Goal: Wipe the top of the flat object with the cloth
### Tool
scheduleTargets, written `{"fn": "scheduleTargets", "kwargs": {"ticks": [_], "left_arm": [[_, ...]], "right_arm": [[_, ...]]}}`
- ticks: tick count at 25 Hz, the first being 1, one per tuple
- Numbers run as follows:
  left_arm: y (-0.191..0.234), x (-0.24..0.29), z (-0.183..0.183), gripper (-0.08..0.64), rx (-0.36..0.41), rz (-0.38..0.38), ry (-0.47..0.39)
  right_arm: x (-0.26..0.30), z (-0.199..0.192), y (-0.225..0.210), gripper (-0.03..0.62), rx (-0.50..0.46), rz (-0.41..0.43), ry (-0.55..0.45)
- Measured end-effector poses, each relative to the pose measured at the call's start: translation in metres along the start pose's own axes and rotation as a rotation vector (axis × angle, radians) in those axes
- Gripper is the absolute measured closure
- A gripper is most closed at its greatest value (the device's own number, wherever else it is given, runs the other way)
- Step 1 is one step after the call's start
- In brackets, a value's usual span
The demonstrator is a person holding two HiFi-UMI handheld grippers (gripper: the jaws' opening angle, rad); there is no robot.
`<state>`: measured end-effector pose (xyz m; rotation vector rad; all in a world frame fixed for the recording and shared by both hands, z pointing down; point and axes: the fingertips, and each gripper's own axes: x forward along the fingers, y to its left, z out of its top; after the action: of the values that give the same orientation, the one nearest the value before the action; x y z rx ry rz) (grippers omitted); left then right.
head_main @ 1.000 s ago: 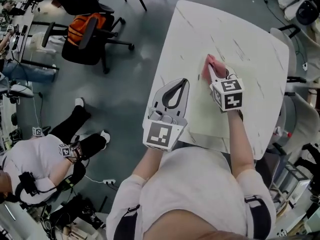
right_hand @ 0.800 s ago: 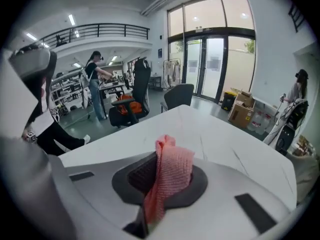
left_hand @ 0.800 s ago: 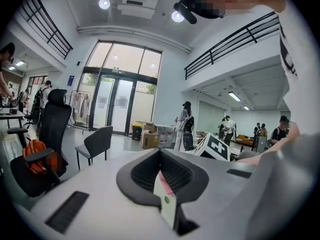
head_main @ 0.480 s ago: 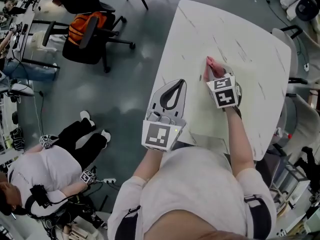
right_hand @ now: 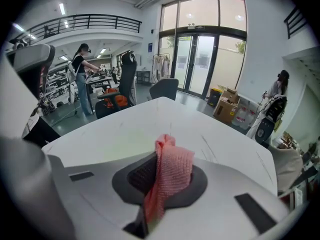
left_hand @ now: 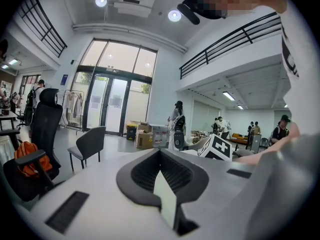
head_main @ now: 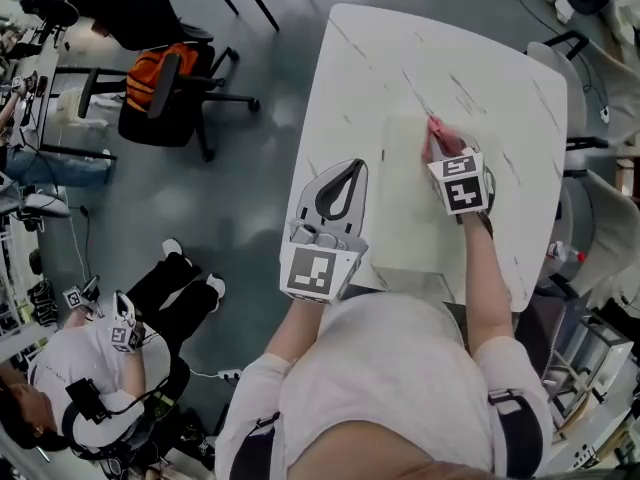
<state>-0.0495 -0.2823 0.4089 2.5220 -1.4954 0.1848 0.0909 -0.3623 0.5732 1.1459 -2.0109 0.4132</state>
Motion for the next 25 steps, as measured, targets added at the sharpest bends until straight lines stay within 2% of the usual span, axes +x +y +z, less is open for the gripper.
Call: {"fn": "scheduleTargets", "kwargs": {"ticks": [7, 16, 21, 25], "left_arm": [[-0.011, 0.010, 0.011, 0.545, -0.003, -0.019, -0.041], [-0.025, 0.019, 0.013, 0.545, 0.009, -0.039, -0.038], [-0.028, 0.020, 0.010, 0.545, 0.026, -0.044, -0.021], [-0.030, 0.021, 0.016, 0.545, 0.022, -0.044, -0.039]], "right_arm": [[-0.017, -0.030, -0.045, 0.563, 0.046, -0.077, 0.030], [-0.038, -0.065, -0.097, 0.563, 0.109, -0.163, 0.059], [-0.045, -0.078, -0.114, 0.563, 0.125, -0.199, 0.076], [-0.048, -0.080, -0.114, 0.563, 0.116, -0.204, 0.078]]}}
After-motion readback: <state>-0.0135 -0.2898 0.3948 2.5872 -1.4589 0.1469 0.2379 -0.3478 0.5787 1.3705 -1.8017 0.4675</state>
